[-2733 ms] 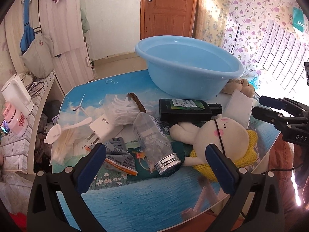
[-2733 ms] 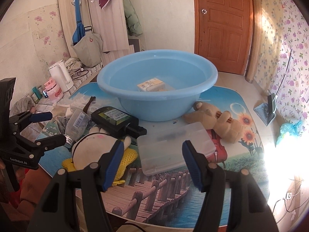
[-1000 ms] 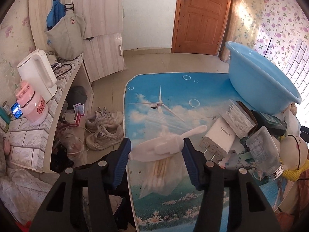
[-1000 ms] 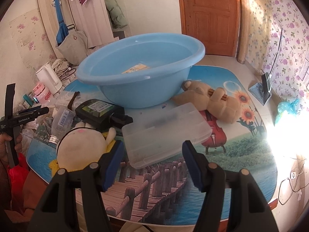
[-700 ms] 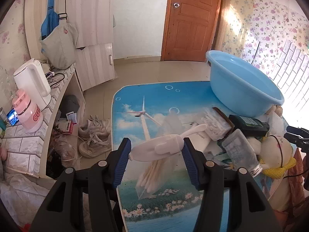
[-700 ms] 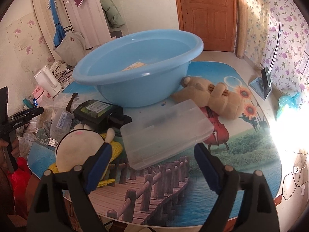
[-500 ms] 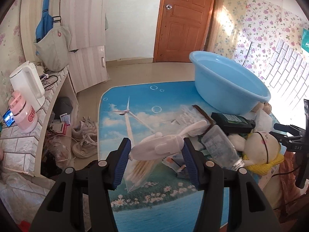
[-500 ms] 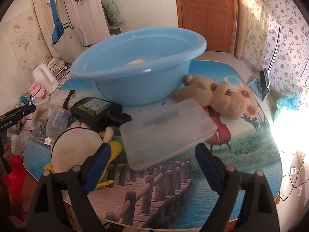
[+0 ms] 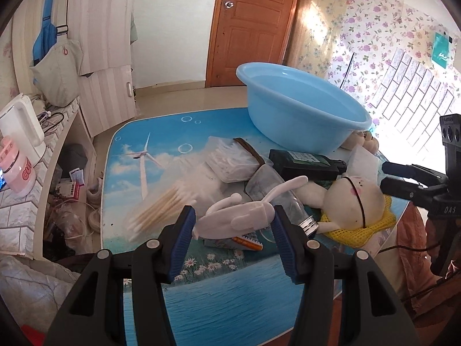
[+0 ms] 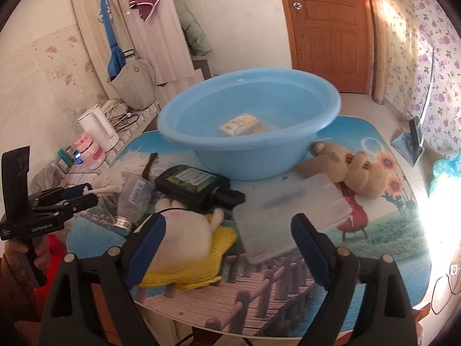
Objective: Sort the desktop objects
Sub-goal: 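Grasp the white plastic spoon with the left gripper while the right gripper grasps the plush bunny, then carry the spoon and plush bunny over the blue basin and release them inside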
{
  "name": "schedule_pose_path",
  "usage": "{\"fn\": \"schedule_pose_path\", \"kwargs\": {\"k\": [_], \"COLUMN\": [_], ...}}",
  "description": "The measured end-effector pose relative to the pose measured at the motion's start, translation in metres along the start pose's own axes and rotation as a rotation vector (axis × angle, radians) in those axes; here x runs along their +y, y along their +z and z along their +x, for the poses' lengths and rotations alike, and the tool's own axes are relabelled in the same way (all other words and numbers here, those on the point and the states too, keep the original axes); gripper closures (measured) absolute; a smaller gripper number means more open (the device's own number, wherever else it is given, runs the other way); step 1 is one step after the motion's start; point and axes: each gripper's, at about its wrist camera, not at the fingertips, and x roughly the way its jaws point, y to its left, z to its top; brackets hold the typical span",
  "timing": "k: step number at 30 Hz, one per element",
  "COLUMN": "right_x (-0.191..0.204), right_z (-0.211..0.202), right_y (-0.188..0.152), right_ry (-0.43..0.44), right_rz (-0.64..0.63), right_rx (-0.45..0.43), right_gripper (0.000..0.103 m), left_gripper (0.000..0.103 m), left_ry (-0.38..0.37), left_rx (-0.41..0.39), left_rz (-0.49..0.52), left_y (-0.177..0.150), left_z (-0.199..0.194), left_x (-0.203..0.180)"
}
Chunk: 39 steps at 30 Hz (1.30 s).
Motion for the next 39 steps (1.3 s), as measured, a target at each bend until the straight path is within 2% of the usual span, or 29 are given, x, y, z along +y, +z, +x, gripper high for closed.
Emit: {"fn": "schedule_pose_path", "kwargs": {"k": [5, 7, 9, 12, 14, 16, 19, 24, 29, 39], "right_x": [0.033, 0.043, 0.047, 0.045, 0.042, 0.040, 0.042, 0.040, 0.037, 0.025], "right_z": [0.021, 0.031, 0.036, 0.039, 0.040, 0.037, 0.033, 0.026, 0.009, -0.020], "right_y": [-0.010, -0.018, -0.021, -0.020, -0.019, -0.018, -0.018, -0.016, -0.011, 0.002], "right_ry": [0.039, 0.020, -0.012, -0.003, 0.023, 0.038, 0.045, 0.073, 0.104, 0.107], "right_rz": [-0.105, -0.155, -0.191, -0.189, -0.167, -0.174, -0.195, -0.176, -0.154, -0.109], "right_rx": [0.067, 0.107, 0.102, 0.103, 0.110, 0.100, 0.085, 0.072, 0.021, -0.075], "right_gripper": [0.013, 0.013, 0.013, 0.014, 0.021, 0.031, 0.039, 0.041, 0.041, 0.041], "left_gripper": [0.050, 0.050, 0.050, 0.050, 0.050, 0.050, 0.050, 0.050, 0.050, 0.050], "left_ry": [0.002, 0.007, 0.010, 0.019, 0.031, 0.027, 0.027, 0.026, 0.031, 0.033], "left_rx": [-0.007, -0.006, -0.005, 0.005, 0.012, 0.014, 0.009, -0.011, -0.028, -0.043], "left_rz": [0.003, 0.001, -0.004, -0.010, -0.010, -0.012, -0.004, 0.009, 0.012, 0.035], "left_y": [0.002, 0.002, 0.002, 0.001, -0.001, -0.001, 0.000, 0.004, 0.008, 0.014], "left_z": [-0.005, -0.006, -0.007, -0.006, -0.004, -0.004, -0.006, -0.016, -0.023, -0.029], "left_x": [0.000, 0.001, 0.002, 0.002, 0.001, 0.000, -0.003, -0.008, -0.010, -0.025]}}
